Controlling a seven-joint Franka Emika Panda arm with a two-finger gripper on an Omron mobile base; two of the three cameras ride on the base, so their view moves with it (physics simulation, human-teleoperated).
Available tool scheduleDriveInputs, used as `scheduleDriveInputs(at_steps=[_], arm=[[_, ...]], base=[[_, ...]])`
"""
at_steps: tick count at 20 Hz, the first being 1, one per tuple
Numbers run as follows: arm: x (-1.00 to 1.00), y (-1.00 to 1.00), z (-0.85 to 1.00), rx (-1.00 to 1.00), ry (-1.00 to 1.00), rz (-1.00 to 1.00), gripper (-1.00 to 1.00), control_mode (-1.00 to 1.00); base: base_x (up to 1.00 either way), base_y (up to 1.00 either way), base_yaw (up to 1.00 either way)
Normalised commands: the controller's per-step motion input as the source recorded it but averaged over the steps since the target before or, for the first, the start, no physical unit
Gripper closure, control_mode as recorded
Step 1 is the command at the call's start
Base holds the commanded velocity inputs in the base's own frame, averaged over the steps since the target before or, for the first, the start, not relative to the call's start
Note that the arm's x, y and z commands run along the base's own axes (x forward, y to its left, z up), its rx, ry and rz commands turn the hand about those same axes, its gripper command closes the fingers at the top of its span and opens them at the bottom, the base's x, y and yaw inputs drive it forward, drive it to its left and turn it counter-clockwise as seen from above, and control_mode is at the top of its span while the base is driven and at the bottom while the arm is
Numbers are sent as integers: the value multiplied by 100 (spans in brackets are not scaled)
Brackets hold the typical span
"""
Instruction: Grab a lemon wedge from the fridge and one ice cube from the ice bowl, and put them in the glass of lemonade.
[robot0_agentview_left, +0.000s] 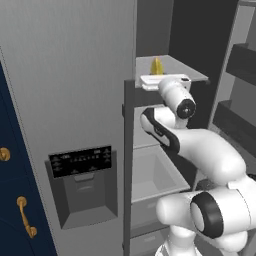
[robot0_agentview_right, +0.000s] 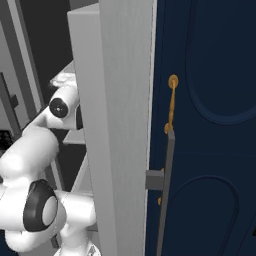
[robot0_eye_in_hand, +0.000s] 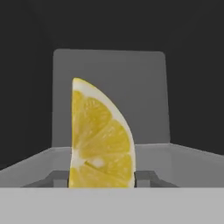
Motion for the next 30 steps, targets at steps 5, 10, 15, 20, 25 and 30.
scheduleDriveInputs(at_steps=[5,10,15,20,25,30], arm=[[-100,34,52,0,60,-5,100,-100],[-100,16,10,-6,61,-7,100,-100],[-73,0,-77,-14,56,-5,100,-100],[-74,-13,-94,-10,39,-6,100,-100],[-72,-25,-60,-1,21,-2,100,-100],[-65,-22,-47,0,4,0,100,-100]], base=[[0,0,0],[0,0,0],[0,0,0],[0,0,0],[0,0,0],[0,0,0]])
